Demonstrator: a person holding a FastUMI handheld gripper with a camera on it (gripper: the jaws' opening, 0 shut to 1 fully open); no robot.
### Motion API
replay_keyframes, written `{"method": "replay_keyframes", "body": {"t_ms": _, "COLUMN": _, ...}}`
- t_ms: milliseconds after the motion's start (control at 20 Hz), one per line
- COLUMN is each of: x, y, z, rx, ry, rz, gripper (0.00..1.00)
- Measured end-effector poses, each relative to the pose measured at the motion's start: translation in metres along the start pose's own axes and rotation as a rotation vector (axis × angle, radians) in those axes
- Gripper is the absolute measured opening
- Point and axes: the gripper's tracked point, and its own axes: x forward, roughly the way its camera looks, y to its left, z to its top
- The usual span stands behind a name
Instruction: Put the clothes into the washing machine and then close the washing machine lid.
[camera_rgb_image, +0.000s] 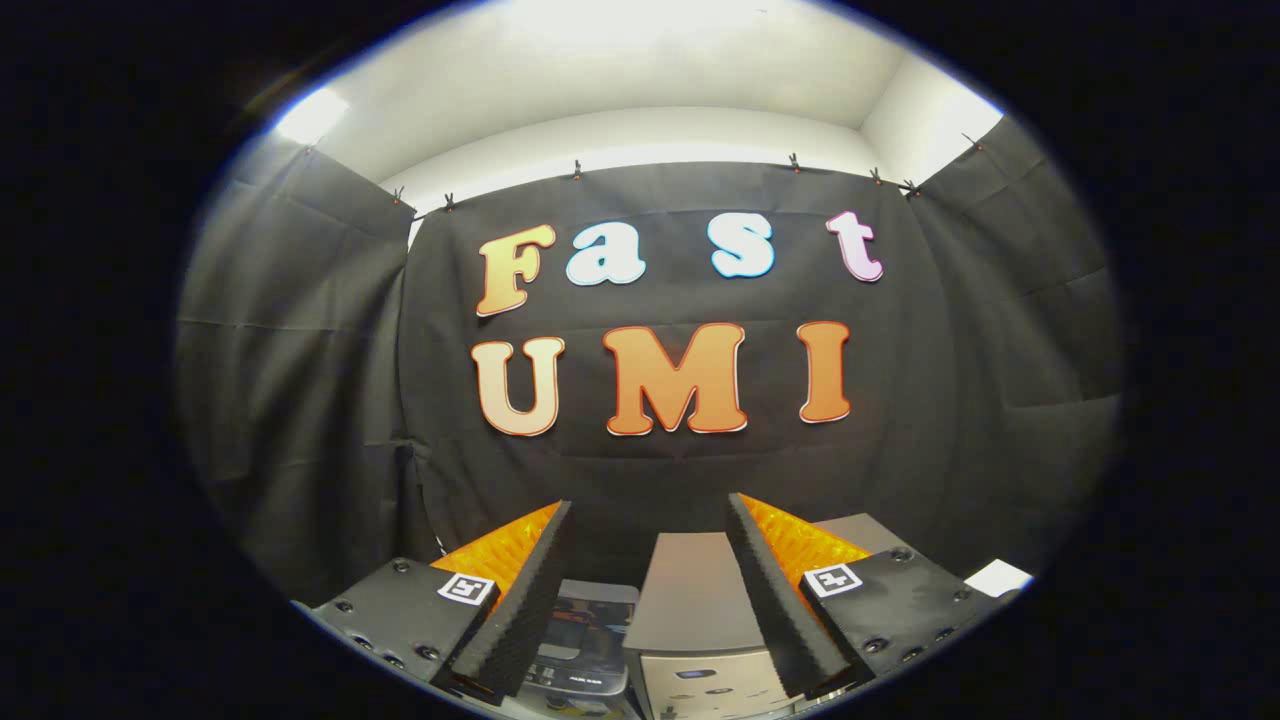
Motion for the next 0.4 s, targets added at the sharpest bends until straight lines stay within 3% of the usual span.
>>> {"method": "replay_keyframes", "body": {"t_ms": 400, "x": -0.082, "y": -0.074, "z": -0.012, "rx": 0.014, "ry": -0.004, "rz": -0.035, "gripper": 0.97}}
